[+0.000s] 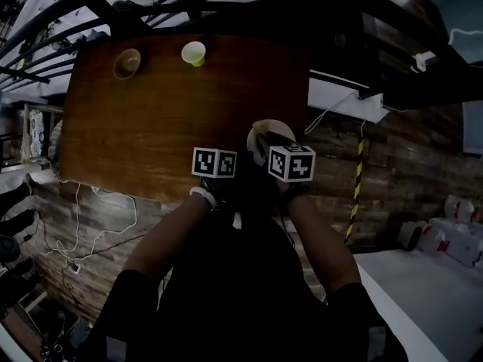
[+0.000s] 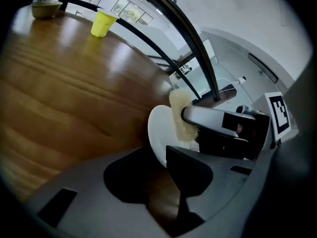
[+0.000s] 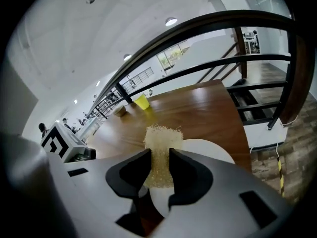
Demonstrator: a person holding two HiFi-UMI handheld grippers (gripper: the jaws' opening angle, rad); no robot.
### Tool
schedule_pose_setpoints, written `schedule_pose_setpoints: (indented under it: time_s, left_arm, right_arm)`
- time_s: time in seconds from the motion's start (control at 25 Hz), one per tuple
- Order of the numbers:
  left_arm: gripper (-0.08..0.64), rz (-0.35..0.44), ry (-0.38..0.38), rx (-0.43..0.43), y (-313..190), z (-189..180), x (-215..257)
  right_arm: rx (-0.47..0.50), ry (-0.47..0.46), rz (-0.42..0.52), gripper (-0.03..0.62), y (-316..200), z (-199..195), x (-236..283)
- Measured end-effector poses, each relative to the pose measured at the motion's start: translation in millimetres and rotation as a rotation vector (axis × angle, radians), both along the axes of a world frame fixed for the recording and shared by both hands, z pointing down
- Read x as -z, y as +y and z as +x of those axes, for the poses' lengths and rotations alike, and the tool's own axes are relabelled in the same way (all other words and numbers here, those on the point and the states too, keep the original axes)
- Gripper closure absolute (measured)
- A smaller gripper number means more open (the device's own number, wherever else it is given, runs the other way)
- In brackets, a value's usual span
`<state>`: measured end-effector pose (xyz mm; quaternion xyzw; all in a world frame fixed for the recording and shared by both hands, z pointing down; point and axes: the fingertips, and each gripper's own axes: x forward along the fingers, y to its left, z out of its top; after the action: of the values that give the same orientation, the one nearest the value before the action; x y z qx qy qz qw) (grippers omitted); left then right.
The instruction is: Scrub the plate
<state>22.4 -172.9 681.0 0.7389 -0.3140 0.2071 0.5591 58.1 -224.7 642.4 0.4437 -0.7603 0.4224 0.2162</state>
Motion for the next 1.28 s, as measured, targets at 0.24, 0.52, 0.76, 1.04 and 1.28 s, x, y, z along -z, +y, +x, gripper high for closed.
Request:
schedule_pose_setpoints:
  time_s: [0.24, 0.52, 0.76, 1.04, 1.28]
  left_arm:
    - [0.454, -0.067, 0.074, 0.063, -3.1, 8.1, -12.2]
    - [0.495, -0.056, 0.039, 0.04, -6.2, 8.3, -14.9]
    - [0.495, -0.052, 0.036, 0.048, -6.3, 9.5, -14.7]
    - [0.495, -0.043, 0.035, 0.052, -5.7, 8.8, -15.3]
    - [0.495, -0.038, 0.03, 0.061, -5.6, 11.3, -14.5]
  right_arm:
    - [0.074, 0.033, -0.019, 0.465, -3.8, -21.0, -19.1]
    - [0.077, 0.041, -0.038, 0.465, -6.1, -16.5, -28.5]
    - [0.016, 0.072, -0.025, 0.466, -5.3, 15.0, -28.8]
    - [-0.066, 0.106, -0.022, 0.466, 3.7, 62.1, -27.9]
    - [-0.164, 0.074, -0.011, 0.465, 6.8, 89.8, -16.3]
